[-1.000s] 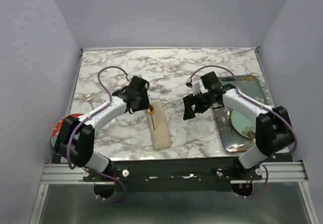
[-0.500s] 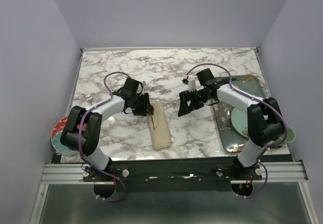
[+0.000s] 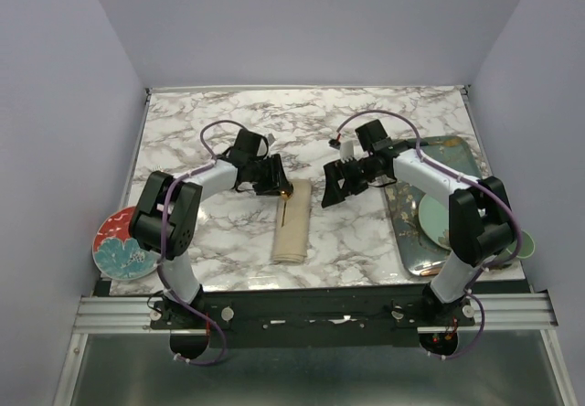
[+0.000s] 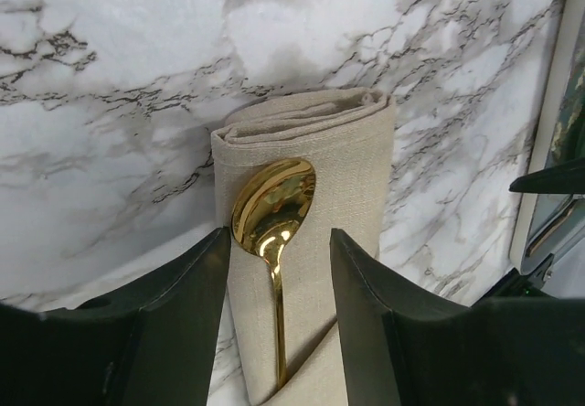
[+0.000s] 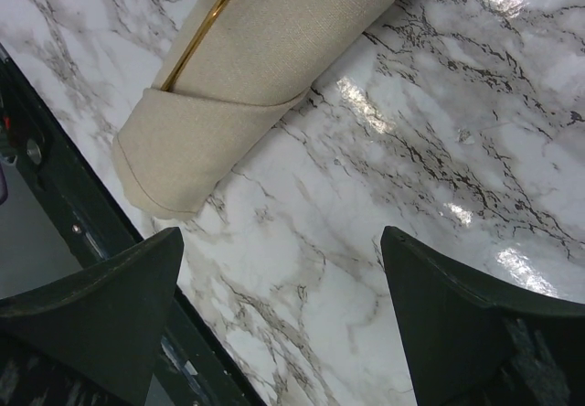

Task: Fold the napkin into a case and place the utensils inside
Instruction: Move the smaller rectangle folded napkin to the center of the board, then pick up the fork from the corner of the board, then insert the fork into the folded napkin.

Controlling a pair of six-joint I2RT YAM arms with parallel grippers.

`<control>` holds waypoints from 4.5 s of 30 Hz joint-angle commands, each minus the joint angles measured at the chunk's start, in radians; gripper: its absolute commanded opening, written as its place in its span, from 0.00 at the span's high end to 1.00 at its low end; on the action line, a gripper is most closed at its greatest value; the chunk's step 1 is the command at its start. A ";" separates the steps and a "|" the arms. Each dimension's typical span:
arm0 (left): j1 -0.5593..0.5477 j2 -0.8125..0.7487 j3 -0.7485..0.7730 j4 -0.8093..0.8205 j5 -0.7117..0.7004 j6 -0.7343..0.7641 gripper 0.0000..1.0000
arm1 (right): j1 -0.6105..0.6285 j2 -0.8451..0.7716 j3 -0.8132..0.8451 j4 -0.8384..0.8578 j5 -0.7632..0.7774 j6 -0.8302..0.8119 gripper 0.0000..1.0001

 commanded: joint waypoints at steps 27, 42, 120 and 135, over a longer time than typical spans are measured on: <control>0.761 0.078 0.471 -0.750 -0.389 0.662 0.53 | -0.009 -0.134 -0.001 -0.064 0.148 -0.105 0.00; 0.712 0.195 0.431 -0.680 -0.350 0.621 0.58 | -0.009 -0.111 0.027 -0.088 0.163 -0.108 0.00; -0.271 0.083 0.401 -0.299 -0.578 0.022 1.00 | -0.048 0.461 0.192 0.337 -0.179 0.515 0.40; -0.309 0.075 0.382 -0.423 -0.521 -0.031 1.00 | -0.049 0.488 0.192 0.346 -0.130 0.555 0.60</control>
